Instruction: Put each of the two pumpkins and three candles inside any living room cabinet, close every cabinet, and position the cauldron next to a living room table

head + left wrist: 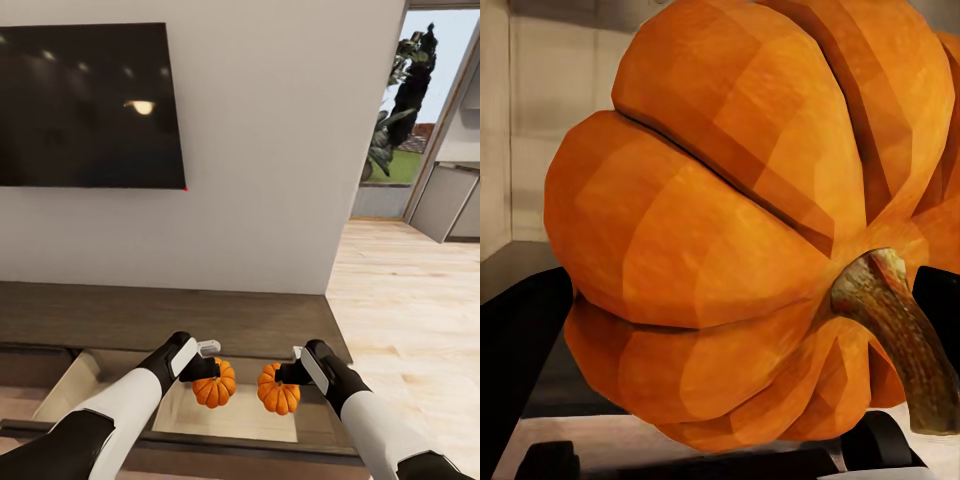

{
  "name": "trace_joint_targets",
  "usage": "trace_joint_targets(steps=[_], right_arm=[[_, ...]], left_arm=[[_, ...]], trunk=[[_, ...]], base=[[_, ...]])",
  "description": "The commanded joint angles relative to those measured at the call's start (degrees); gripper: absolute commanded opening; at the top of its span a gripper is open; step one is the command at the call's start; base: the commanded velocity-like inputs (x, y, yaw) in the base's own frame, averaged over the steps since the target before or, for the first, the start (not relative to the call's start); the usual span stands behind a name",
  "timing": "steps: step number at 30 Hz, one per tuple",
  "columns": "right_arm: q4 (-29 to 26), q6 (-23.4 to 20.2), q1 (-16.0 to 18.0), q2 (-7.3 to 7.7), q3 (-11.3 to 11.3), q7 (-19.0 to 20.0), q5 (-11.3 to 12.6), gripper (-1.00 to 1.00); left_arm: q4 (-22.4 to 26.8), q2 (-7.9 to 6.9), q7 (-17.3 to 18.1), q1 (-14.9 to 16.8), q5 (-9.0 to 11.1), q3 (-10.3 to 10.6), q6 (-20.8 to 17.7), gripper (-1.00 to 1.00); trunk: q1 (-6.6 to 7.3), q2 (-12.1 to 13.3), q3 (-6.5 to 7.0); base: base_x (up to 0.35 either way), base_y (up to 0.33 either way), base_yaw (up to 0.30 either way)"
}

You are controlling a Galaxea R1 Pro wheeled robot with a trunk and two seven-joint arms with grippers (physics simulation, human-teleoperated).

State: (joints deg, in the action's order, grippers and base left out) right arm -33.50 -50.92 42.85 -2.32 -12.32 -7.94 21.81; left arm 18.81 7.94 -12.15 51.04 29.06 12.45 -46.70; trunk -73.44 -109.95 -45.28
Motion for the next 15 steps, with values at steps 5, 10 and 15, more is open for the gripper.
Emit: trace_joint_targets(steps=[5, 10, 15], right_arm=[[-0.07, -0.16, 0.02, 0.03, -0.18, -0.72, 0.67, -1.0], [-0.07, -0.22, 0.02, 0.09, -0.09, -0.97, 0.62, -1.0], [-0.07, -0.23, 0.04, 0.09, -0.07, -1.02, 0.61, -1.0]], left_arm=[[0.08, 0.02, -0.42, 0.03, 0.69, 0.39, -0.15, -1.0], [0.09, 0.05, -0.38, 0.03, 0.73, 0.39, -0.15, -1.0], [0.09, 0.05, -0.35, 0.03, 0.73, 0.39, -0.17, -1.0]], trunk=[[-0.01, -0.02, -0.06], [-0.01, -0.02, -0.06], [-0.23, -0.43, -0.24]], base=[[0.055, -0.004, 0.001], [0.005, 0.0, 0.0], [0.0, 0.0, 0.0]])
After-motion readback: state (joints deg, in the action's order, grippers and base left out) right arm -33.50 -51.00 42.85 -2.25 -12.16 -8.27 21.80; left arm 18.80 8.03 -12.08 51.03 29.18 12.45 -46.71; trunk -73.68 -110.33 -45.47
